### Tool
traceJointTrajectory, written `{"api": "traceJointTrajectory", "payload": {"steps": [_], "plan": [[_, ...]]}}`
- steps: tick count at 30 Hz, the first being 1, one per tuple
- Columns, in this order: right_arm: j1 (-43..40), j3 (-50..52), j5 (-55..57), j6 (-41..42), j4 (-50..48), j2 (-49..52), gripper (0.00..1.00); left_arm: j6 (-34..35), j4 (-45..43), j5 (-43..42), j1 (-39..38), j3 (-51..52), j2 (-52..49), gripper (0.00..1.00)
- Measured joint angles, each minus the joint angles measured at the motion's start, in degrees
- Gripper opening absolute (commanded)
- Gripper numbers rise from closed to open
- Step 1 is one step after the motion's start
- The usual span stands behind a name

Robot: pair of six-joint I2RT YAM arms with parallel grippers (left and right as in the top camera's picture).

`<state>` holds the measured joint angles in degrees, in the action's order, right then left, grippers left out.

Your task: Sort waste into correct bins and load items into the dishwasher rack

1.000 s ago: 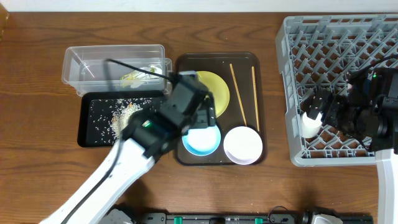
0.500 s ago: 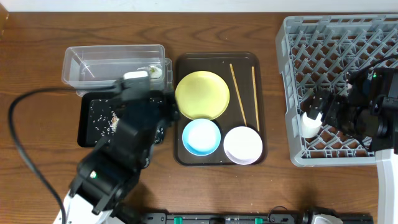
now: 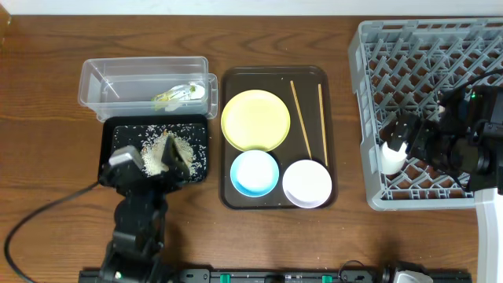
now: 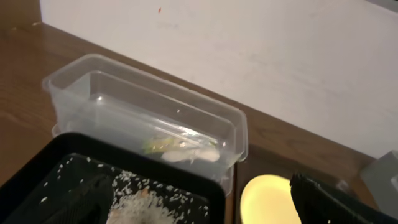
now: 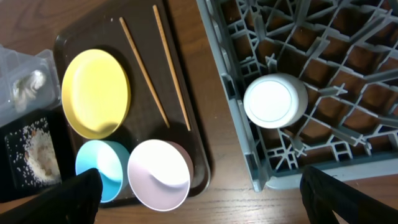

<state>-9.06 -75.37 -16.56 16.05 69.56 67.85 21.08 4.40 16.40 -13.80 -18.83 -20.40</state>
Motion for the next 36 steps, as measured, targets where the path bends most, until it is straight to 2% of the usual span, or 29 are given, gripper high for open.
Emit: {"api": "traceJointTrajectory", "payload": {"steps": [8,17,36], "plan": [[0.0,0.0,0.0,0.0,0.0,0.0,0.99,-3.3,0.0,-5.6,5.7,6.1,11.1,0.94],[0.0,0.0,0.0,0.0,0.0,0.0,0.99,-4.3,0.1,-6.9,9.6,12.3,18.9,0.94],[0.0,0.0,0.0,0.0,0.0,0.0,0.99,-4.5,-1.9,-7.3,9.6,16.7,19.8,0.94]]}}
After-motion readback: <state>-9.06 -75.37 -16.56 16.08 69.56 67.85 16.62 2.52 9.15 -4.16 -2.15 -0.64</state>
